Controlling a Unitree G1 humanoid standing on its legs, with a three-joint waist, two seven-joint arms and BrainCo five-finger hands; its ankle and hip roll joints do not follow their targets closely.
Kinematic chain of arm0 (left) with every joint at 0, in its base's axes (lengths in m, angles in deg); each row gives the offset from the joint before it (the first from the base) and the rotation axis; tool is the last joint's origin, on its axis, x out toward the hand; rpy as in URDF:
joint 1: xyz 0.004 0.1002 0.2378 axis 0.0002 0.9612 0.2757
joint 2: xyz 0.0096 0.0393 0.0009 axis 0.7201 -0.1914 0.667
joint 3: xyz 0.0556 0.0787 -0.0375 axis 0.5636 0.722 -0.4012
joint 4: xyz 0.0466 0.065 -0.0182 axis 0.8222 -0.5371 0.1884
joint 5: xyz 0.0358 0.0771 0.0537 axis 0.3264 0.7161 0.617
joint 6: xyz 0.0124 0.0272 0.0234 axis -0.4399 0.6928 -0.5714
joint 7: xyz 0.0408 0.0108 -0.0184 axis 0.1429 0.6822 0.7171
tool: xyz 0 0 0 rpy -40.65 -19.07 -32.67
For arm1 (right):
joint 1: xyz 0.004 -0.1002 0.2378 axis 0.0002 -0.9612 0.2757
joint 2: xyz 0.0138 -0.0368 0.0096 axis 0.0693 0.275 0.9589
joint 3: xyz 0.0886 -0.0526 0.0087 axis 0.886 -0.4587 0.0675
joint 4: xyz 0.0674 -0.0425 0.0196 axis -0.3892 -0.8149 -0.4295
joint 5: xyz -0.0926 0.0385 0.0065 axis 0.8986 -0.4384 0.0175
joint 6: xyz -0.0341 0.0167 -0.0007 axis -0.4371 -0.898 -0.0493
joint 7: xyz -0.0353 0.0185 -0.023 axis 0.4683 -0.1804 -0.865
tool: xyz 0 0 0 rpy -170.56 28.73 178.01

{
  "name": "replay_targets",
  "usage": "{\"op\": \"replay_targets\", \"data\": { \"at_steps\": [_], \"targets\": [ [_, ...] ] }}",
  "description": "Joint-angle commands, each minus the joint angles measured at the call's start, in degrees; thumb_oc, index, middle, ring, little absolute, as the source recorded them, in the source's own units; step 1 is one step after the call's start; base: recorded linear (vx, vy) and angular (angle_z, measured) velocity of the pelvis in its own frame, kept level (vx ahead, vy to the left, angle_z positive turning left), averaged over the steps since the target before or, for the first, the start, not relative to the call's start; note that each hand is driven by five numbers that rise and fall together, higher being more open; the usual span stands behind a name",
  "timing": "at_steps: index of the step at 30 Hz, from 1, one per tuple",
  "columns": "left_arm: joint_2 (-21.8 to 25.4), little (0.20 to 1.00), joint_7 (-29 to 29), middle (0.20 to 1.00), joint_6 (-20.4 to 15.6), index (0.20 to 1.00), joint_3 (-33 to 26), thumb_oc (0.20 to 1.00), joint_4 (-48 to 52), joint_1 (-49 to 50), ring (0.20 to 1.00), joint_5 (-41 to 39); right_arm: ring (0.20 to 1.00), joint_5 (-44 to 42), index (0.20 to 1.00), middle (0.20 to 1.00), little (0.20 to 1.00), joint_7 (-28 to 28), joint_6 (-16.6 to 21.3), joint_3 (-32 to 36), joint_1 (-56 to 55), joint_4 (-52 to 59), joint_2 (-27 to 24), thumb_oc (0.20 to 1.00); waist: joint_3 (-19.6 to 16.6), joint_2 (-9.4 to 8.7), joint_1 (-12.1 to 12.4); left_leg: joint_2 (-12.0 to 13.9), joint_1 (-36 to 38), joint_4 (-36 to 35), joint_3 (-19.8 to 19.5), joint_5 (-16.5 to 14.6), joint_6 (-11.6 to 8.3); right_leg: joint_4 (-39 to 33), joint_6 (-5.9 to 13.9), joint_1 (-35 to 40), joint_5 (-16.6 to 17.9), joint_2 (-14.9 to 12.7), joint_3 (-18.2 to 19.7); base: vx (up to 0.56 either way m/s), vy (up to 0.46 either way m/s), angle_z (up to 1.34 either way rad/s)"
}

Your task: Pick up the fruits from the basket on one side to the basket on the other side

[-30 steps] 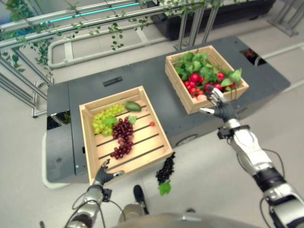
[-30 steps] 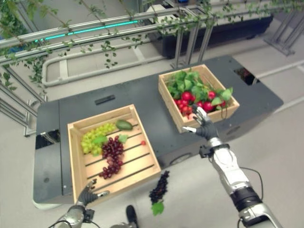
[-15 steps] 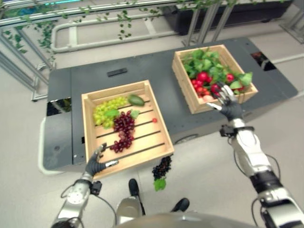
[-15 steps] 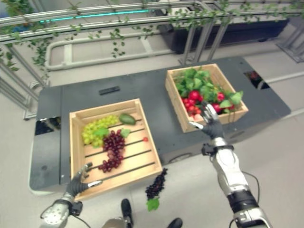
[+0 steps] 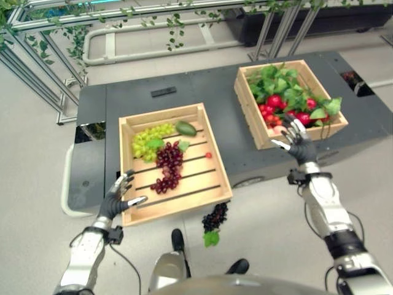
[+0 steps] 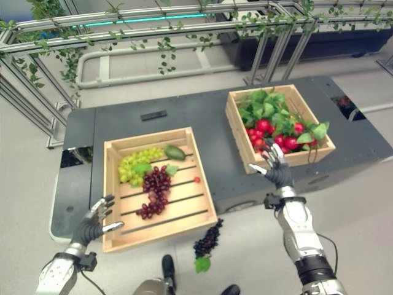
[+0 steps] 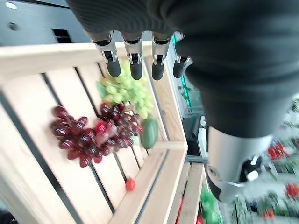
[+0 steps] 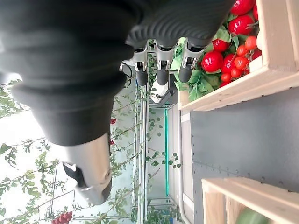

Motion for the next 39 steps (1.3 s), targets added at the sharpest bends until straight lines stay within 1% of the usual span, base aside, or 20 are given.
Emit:
{"op": "replay_targets", "data": {
  "at_steps": [1, 2, 3, 4, 5, 7, 11, 13, 14, 15, 16, 18, 19, 20, 22, 25, 29, 32, 37, 39],
  "targets": [
    [-1.7, 1.0, 2.8, 1.0, -1.8, 1.0, -5.2, 1.0, -3.7, -1.4, 1.0, -4.5, 1.0, 0.2, 1.0, 1.0, 1.0, 0.5, 2.7, 4.0, -1.0, 4.6, -1.0, 1.0, -1.6, -0.03, 2.0, 0.5, 2.0, 1.5, -0.5, -3.0, -3.41, 4.8, 4.37, -1.8, 3.7, -5.8, -4.0, 0.01, -0.046, 0.18],
    [-2.6, 1.0, 4.0, 1.0, -1.6, 1.0, -6.6, 1.0, -5.5, -1.7, 1.0, -5.1, 1.0, 0.2, 1.0, 1.0, 1.0, 0.5, 2.6, 4.4, -1.6, 4.7, -0.8, 1.0, -1.7, -0.02, 2.3, 0.6, 2.0, 1.5, -0.7, -2.9, -3.46, 4.8, 4.31, -1.7, 3.6, -5.7, -4.4, 0.01, -0.038, 0.26],
    [-2.6, 1.0, 4.0, 1.0, -1.7, 1.0, -6.7, 1.0, -5.7, -1.8, 1.0, -5.0, 1.0, 0.2, 1.0, 1.0, 1.0, 0.5, 2.6, 4.4, -1.6, 4.7, -0.8, 1.0, -1.6, -0.01, 2.2, 0.6, 2.0, 1.5, -0.8, -2.9, -3.48, 4.8, 4.3, -1.7, 3.5, -5.7, -4.5, 0.01, -0.051, 0.3],
    [-4.1, 1.0, 5.1, 1.0, -1.1, 1.0, -9.0, 1.0, -9.1, -2.3, 1.0, -6.5, 1.0, -0.3, 1.0, 1.0, 1.0, 0.8, 2.4, 4.9, -2.1, 4.7, -0.6, 1.0, -1.7, 0.1, 2.6, 0.7, 1.8, 1.6, -1.2, -2.7, -3.62, 4.8, 4.16, -1.3, 3.3, -5.6, -5.1, 0.0, -0.046, 0.19],
    [-4.7, 1.0, 6.0, 1.0, -0.8, 1.0, -9.9, 1.0, -11.3, -2.5, 1.0, -7.2, 1.0, -0.5, 1.0, 1.0, 1.0, 1.0, 2.3, 4.8, -2.4, 4.7, -0.6, 1.0, -1.8, 0.13, 2.9, 0.7, 1.8, 1.6, -1.3, -2.6, -3.68, 4.8, 4.12, -1.1, 3.3, -5.5, -5.3, 0.01, -0.053, 0.17],
    [-4.9, 1.0, 6.6, 1.0, -0.8, 1.0, -10.5, 1.0, -13.5, -3.0, 1.0, -7.1, 1.0, -0.5, 1.0, 1.0, 1.0, 1.1, 2.2, 4.7, -2.4, 4.7, -0.7, 1.0, -1.8, 0.15, 2.9, 0.7, 1.7, 1.7, -1.5, -2.6, -3.71, 4.8, 4.08, -1.0, 3.2, -5.4, -5.5, 0.01, -0.022, 0.23],
    [-6.9, 1.0, 9.0, 1.0, 2.0, 1.0, -12.0, 1.0, -28.5, -4.1, 1.0, -5.9, 1.0, -0.8, 1.0, 1.0, 1.0, 1.6, 1.7, 3.6, -2.0, 4.3, -1.0, 1.0, -2.2, 0.02, 2.7, 0.7, 1.8, 1.9, -1.6, -2.6, -3.66, 4.8, 4.05, -0.7, 3.2, -5.3, -5.5, 0.01, -0.021, 0.15],
    [-7.0, 1.0, 10.5, 1.0, 4.3, 1.0, -11.4, 1.0, -39.1, -5.4, 1.0, -1.3, 1.0, -0.8, 1.0, 1.0, 1.0, 1.7, 1.7, 2.5, -1.3, 3.6, -1.2, 1.0, -2.2, 0.13, 2.0, 0.7, 1.9, 2.0, -1.5, -2.6, -3.67, 4.8, 3.98, -0.8, 3.2, -5.3, -5.1, 0.0, 0.0, 0.0],
    [-7.6, 1.0, 10.5, 1.0, 5.0, 1.0, -11.1, 1.0, -42.7, -6.3, 1.0, -0.4, 1.0, -0.8, 1.0, 1.0, 1.0, 1.8, 1.7, 2.0, -0.8, 3.1, -1.2, 1.0, -2.3, 0.11, 1.7, 0.7, 2.0, 1.9, -1.4, -2.7, -3.66, 4.7, 3.96, -0.9, 3.2, -5.3, -4.8, 0.0, 0.0, 0.0],
    [-8.5, 1.0, 9.8, 1.0, 7.1, 1.0, -10.8, 1.0, -47.4, -6.6, 1.0, 0.6, 1.0, -0.6, 1.0, 1.0, 1.0, 1.7, 1.6, 1.2, -0.1, 2.8, -1.2, 1.0, -2.4, 0.12, 1.3, 0.7, 2.1, 1.9, -1.2, -2.6, -3.65, 4.7, 3.95, -1.1, 3.3, -5.2, -4.5, 0.0, 0.0, 0.0],
    [-9.0, 1.0, 9.3, 1.0, 8.7, 1.0, -9.8, 1.0, -51.7, -6.7, 1.0, 3.8, 1.0, -0.4, 1.0, 1.0, 1.0, 1.7, 1.5, 0.4, 1.0, 2.0, -1.2, 1.0, -2.5, 0.17, 0.7, 0.7, 2.3, 1.9, -0.9, -2.7, -3.58, 4.7, 3.94, -1.2, 3.4, -5.2, -4.0, 0.0, 0.0, 0.0],
    [-10.6, 1.0, 7.2, 1.0, 11.2, 1.0, -9.5, 1.0, -58.1, -7.4, 1.0, 6.7, 1.0, -0.2, 1.0, 1.0, 1.0, 1.8, 1.4, -1.1, 3.0, 0.9, -0.6, 1.0, -2.8, 0.26, -0.2, 0.8, 2.6, 1.7, -0.2, -2.8, -3.5, 4.5, 3.93, -1.5, 3.6, -5.1, -3.0, 0.02, 0.039, -0.03],
    [-11.0, 1.0, 6.6, 1.0, 11.6, 1.0, -8.6, 1.0, -59.9, -7.8, 1.0, 10.1, 1.0, 0.0, 1.0, 1.0, 1.0, 1.8, 1.3, -2.1, 3.9, 0.5, -0.2, 1.0, -3.0, 0.22, -0.8, 0.7, 2.9, 1.6, 0.2, -3.0, -3.42, 4.4, 3.9, -1.6, 3.7, -5.1, -2.4, 0.02, 0.034, -0.07],
    [-11.1, 1.0, 6.6, 1.0, 11.5, 1.0, -8.8, 1.0, -60.1, -7.9, 1.0, 10.3, 1.0, 0.1, 1.0, 1.0, 1.0, 1.8, 1.3, -2.2, 4.0, 0.4, -0.2, 1.0, -3.0, 0.24, -0.8, 0.7, 2.9, 1.6, 0.3, -3.1, -3.41, 4.4, 3.9, -1.7, 3.7, -5.1, -2.3, 0.03, 0.033, -0.13],
    [-12.3, 1.0, 4.9, 1.0, 12.6, 1.0, -9.4, 1.0, -60.8, -9.2, 1.0, 9.8, 1.0, 0.4, 1.0, 1.0, 1.0, 1.9, 0.9, -3.3, 4.8, 0.2, 0.4, 1.0, -3.4, 0.13, -1.5, 0.7, 3.3, 1.5, 0.8, -3.3, -3.22, 4.5, 3.91, -1.9, 3.8, -5.2, -1.4, 0.04, 0.031, -0.17],
    [-12.5, 1.0, 3.2, 1.0, 13.2, 1.0, -8.4, 1.0, -60.0, -10.2, 1.0, 9.4, 1.0, 0.7, 1.0, 1.0, 1.0, 1.8, 0.6, -4.1, 5.6, -0.2, 1.2, 1.0, -3.7, 0.16, -1.9, 0.5, 3.6, 1.5, 1.0, -3.5, -2.97, 4.8, 3.96, -1.8, 3.8, -5.3, -1.1, 0.03, 0.018, -0.11],
    [-12.3, 1.0, 3.2, 1.0, 13.6, 1.0, -7.4, 1.0, -59.5, -11.0, 1.0, 10.4, 1.0, 1.1, 1.0, 1.0, 1.0, 2.0, 0.0, -4.9, 6.5, -0.2, 1.6, 1.0, -3.8, 0.19, -2.2, 0.3, 3.8, 1.3, 0.8, -3.8, -2.7, 5.0, 4.08, -1.8, 3.9, -5.5, -0.9, 0.01, 0.039, -0.05],
    [-11.9, 1.0, 3.0, 1.0, 13.7, 1.0, -6.7, 1.0, -58.9, -11.2, 1.0, 11.0, 1.0, 1.3, 1.0, 1.0, 1.0, 3.0, -0.7, -6.4, 7.6, 0.5, 1.1, 1.0, -4.2, 0.22, -2.2, -0.2, 4.3, 1.4, 0.8, -4.6, -2.2, 5.4, 4.36, -1.8, 4.2, -6.2, -0.6, 0.01, 0.058, -0.06],
    [-11.6, 1.0, 2.5, 1.0, 13.5, 1.0, -6.3, 1.0, -58.1, -10.9, 1.0, 11.0, 1.0, 1.7, 1.0, 1.0, 1.0, 3.5, -1.1, -6.7, 7.3, 1.1, 1.8, 1.0, -4.3, 0.64, -1.9, -1.1, 5.2, 1.7, 0.4, -5.7, -1.28, 7.3, 4.76, -1.5, 4.0, -7.5, -0.5, 0.02, 0.087, -0.03],
    [-11.3, 1.0, 2.0, 1.0, 13.5, 1.0, -5.4, 1.0, -56.7, -11.2, 1.0, 10.8, 1.0, 2.0, 1.0, 1.0, 1.0, 3.8, -1.8, -6.5, 7.0, 0.9, 1.5, 1.0, -4.4, 1.14, -2.3, -1.6, 5.5, 1.5, 0.3, -5.9, -0.91, 8.0, 5.07, -1.5, 4.3, -8.2, -0.3, 0.01, 0.114, 0.06]
  ]
}}
